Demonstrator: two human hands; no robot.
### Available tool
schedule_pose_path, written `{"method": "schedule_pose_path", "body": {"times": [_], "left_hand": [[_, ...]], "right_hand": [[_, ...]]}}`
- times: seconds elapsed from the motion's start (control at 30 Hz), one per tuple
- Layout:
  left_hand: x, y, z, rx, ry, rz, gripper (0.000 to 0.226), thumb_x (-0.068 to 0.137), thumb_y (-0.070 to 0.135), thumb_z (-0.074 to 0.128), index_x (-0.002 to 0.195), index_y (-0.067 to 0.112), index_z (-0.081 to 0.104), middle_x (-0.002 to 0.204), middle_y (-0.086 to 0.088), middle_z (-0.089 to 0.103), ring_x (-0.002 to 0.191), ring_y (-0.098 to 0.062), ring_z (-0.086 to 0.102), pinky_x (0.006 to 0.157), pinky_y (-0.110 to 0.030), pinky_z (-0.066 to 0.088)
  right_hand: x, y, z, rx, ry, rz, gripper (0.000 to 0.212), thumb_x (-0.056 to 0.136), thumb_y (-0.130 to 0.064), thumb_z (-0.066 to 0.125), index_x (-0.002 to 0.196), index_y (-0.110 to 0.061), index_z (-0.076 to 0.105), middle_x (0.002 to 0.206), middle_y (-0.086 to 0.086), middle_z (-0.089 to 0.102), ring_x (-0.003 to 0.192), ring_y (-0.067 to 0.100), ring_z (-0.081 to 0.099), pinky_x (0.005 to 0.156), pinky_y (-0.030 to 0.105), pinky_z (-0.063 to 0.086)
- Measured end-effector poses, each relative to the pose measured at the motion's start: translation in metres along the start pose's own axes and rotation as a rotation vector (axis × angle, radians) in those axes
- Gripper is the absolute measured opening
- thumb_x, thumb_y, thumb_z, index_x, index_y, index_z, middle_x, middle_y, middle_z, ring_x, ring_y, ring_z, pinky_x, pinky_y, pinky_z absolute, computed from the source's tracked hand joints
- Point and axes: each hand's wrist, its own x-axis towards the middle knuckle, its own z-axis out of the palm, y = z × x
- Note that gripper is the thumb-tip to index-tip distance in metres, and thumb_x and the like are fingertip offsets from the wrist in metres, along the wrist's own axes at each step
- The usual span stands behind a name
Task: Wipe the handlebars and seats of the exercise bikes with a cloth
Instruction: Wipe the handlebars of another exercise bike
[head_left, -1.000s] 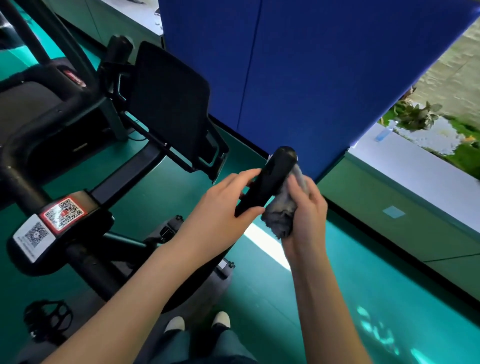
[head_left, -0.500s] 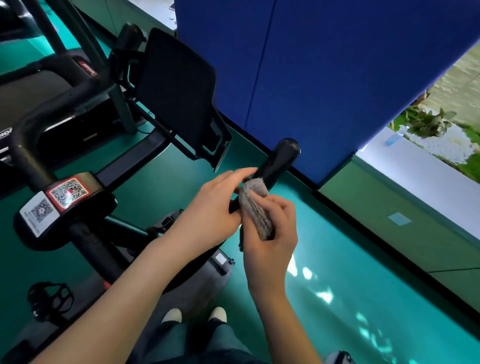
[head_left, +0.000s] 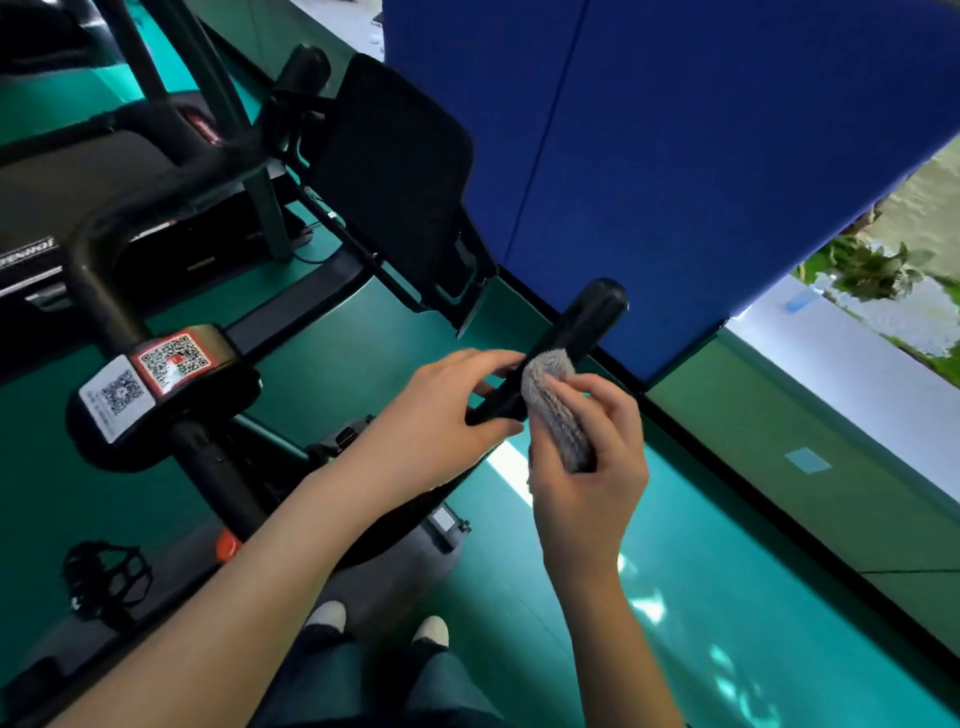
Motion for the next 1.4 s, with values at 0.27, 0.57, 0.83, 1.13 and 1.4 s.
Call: {"method": "schedule_pose_path", "body": {"times": [0.27, 0.57, 0.83, 1.13, 1.4], "left_hand": [[0.012, -0.008, -0.013, -0.104, -0.125, 0.007, 0.047, 0.081, 0.026, 0.07, 0.123, 0.035, 0.052, 0.113, 0.021, 0.058, 0.095, 0.011, 0.055, 0.069, 0.0, 0.043], [0.017, -0.026, -0.028, -0.188, -0.253, 0.011, 0.05, 0.081, 0.029, 0.07, 0.127, 0.028, 0.052, 0.116, 0.013, 0.058, 0.097, -0.001, 0.058, 0.084, -0.023, 0.05], [0.024, -0.039, -0.038, -0.243, -0.348, -0.005, 0.045, 0.081, 0.034, 0.069, 0.123, 0.033, 0.053, 0.111, 0.02, 0.056, 0.096, 0.005, 0.056, 0.083, -0.022, 0.049], [0.025, -0.045, -0.04, -0.295, -0.388, -0.028, 0.043, 0.08, 0.034, 0.07, 0.12, 0.031, 0.055, 0.11, 0.016, 0.06, 0.094, 0.002, 0.059, 0.072, -0.009, 0.044], [0.018, -0.056, -0.055, -0.187, -0.535, -0.038, 0.046, 0.076, 0.04, 0.071, 0.119, 0.032, 0.055, 0.108, 0.019, 0.06, 0.094, 0.0, 0.059, 0.083, -0.025, 0.05]], "right_hand": [[0.07, -0.031, 0.009, -0.321, 0.046, -0.22, 0.022, 0.077, 0.004, 0.071, 0.097, -0.004, 0.073, 0.102, 0.002, 0.07, 0.093, 0.026, 0.06, 0.087, 0.014, 0.042], [0.022, -0.041, 0.028, -0.428, -0.009, -0.077, 0.035, 0.071, 0.009, 0.072, 0.097, -0.014, 0.073, 0.104, -0.014, 0.066, 0.092, 0.02, 0.061, 0.084, 0.026, 0.049], [0.074, -0.074, 0.034, -0.578, 0.029, -0.024, 0.021, 0.081, -0.011, 0.072, 0.099, -0.021, 0.073, 0.083, -0.03, 0.053, 0.088, 0.017, 0.06, 0.074, 0.016, 0.042], [0.059, -0.076, 0.047, -0.88, -0.248, 0.102, 0.021, 0.079, -0.001, 0.061, 0.097, -0.008, 0.069, 0.069, -0.014, 0.041, 0.086, 0.019, 0.041, 0.065, 0.01, 0.029], [0.024, -0.076, 0.051, -0.836, -0.393, 0.293, 0.025, 0.078, -0.003, 0.06, 0.096, -0.018, 0.069, 0.081, 0.001, 0.052, 0.084, 0.016, 0.045, 0.065, 0.001, 0.031]]}}
